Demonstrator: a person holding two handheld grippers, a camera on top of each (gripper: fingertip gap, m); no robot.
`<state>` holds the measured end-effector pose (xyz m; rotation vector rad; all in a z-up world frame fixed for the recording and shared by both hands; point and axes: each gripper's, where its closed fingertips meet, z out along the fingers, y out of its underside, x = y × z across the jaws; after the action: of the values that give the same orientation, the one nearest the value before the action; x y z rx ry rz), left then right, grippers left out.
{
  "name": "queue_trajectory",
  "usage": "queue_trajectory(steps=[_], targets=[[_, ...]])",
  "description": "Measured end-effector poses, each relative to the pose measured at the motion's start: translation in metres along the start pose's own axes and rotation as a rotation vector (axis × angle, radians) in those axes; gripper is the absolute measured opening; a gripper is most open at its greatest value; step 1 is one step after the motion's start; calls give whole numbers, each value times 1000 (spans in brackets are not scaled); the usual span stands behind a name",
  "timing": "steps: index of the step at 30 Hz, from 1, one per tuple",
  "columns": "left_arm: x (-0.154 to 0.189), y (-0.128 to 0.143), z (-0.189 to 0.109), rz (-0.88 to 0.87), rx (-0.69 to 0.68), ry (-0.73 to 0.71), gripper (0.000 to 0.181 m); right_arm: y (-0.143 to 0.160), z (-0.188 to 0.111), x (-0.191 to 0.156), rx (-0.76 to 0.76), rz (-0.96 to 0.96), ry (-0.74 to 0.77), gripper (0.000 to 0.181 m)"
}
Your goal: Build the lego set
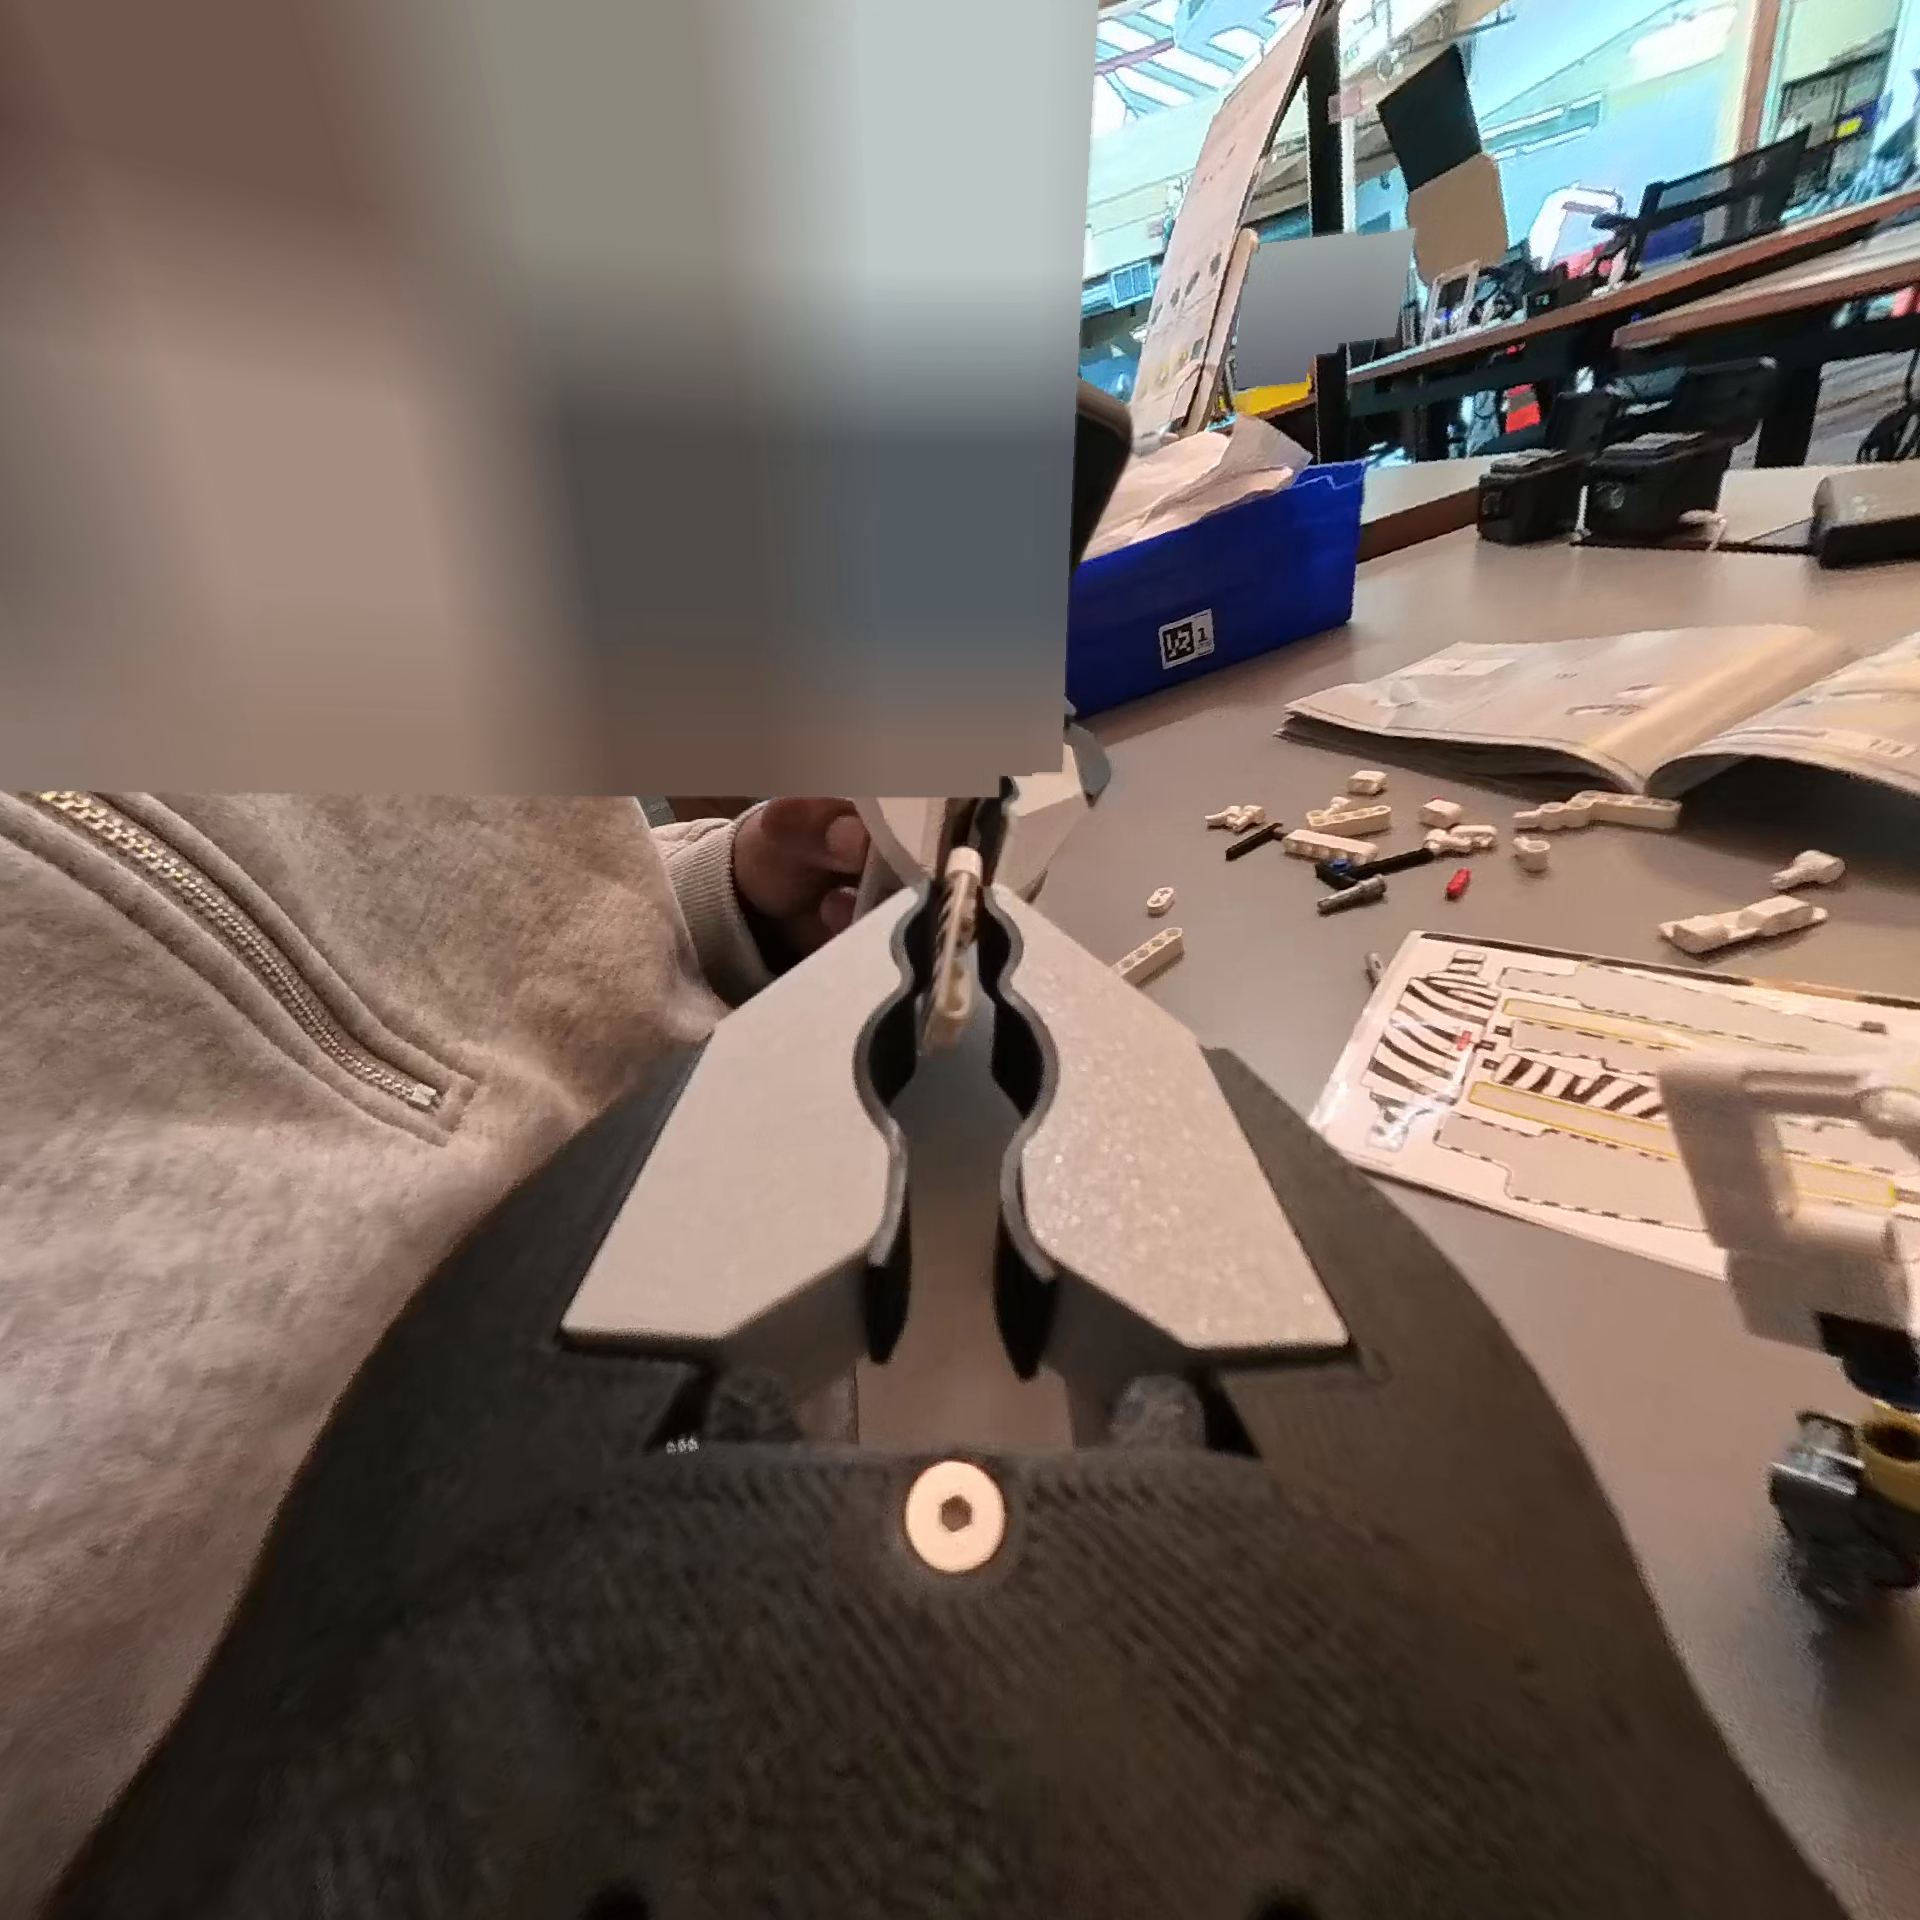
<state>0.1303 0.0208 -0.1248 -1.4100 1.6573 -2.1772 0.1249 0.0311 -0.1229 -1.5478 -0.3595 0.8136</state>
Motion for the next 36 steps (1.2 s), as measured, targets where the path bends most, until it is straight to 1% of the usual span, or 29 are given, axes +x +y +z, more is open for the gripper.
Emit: queue_trajectory(steps=[3,7,10,15,20,26,32,34,36], targets=[[1,0,1,59,-7,-20,6,0,0,-1,0,39,-19,5],[2,1,1,92,-15,-37,6,1,0,-3,-12,26,-16,4],[5,0,1,45,16,10,6,-1,-1,-6,0,-8,-12,2],[9,0,3,5,29,56,7,-3,-3,-10,8,-75,-6,2],[10,0,4,-22,39,74,7,-4,-4,-12,19,-116,-1,1],[8,0,6,-96,62,111,8,-3,-6,-11,14,-191,24,1],[13,-2,8,-129,77,145,8,-5,-8,-15,40,-223,10,1],[12,-3,8,-108,83,134,7,-6,-8,-12,40,-198,15,1],[7,-6,6,-36,96,84,7,-6,-6,-7,45,-127,14,0]])
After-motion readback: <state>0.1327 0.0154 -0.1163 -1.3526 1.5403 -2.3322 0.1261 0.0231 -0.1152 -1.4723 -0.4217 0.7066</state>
